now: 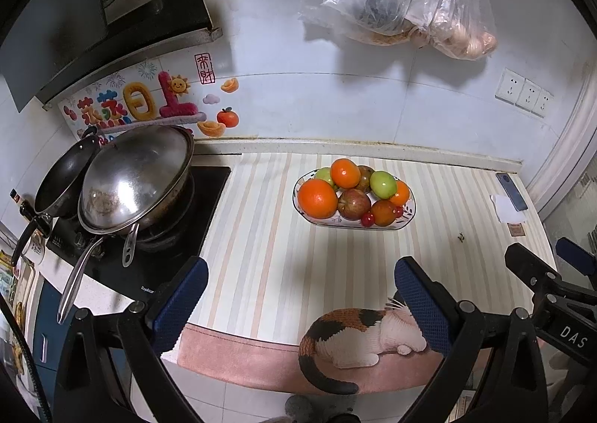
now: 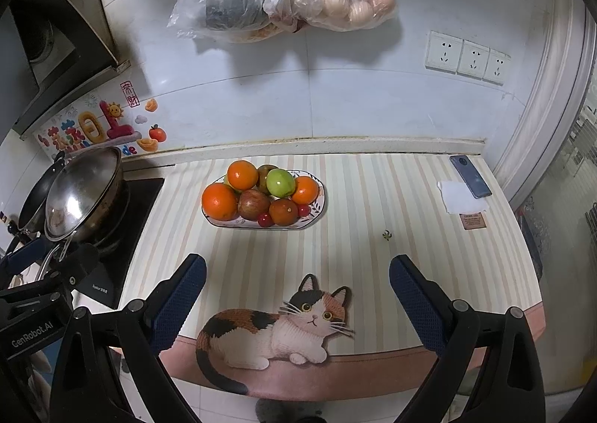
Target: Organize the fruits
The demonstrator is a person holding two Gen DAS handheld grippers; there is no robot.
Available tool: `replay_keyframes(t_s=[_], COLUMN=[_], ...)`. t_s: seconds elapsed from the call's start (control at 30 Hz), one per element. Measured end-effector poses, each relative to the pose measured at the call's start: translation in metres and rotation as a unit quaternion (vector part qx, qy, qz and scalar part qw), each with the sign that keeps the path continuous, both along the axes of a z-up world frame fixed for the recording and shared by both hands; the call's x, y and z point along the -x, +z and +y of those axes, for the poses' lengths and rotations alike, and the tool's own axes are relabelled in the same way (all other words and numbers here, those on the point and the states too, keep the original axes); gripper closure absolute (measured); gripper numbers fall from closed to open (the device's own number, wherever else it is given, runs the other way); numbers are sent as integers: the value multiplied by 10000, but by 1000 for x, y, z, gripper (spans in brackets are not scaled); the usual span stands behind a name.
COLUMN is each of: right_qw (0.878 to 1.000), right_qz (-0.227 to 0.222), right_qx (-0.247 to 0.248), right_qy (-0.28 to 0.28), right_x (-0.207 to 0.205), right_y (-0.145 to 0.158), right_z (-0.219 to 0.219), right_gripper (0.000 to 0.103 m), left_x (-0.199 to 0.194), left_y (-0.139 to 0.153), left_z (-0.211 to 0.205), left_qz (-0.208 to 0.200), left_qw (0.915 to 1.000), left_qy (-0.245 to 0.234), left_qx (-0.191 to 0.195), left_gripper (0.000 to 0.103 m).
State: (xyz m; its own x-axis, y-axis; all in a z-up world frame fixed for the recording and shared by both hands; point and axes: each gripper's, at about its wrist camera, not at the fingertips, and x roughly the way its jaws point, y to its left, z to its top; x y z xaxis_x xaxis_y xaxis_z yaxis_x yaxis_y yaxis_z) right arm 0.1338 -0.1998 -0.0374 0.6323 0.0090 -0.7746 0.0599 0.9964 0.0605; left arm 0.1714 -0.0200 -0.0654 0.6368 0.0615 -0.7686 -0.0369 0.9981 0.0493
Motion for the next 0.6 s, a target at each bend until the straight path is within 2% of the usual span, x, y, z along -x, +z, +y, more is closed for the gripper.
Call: replay_keyframes(t_s=[0.6], right_qw=[10000], right_qz=[-4], right_qx=[62], right_qy=[19], right_x=[12], right_y=[1], right_z=[0], right_gripper=[2], left_x=[8], left_y=[0], left_z=[1], left_qz=[-24], left_qw=[10000], left_qy=[10], left_qx=[17], left_gripper=[1])
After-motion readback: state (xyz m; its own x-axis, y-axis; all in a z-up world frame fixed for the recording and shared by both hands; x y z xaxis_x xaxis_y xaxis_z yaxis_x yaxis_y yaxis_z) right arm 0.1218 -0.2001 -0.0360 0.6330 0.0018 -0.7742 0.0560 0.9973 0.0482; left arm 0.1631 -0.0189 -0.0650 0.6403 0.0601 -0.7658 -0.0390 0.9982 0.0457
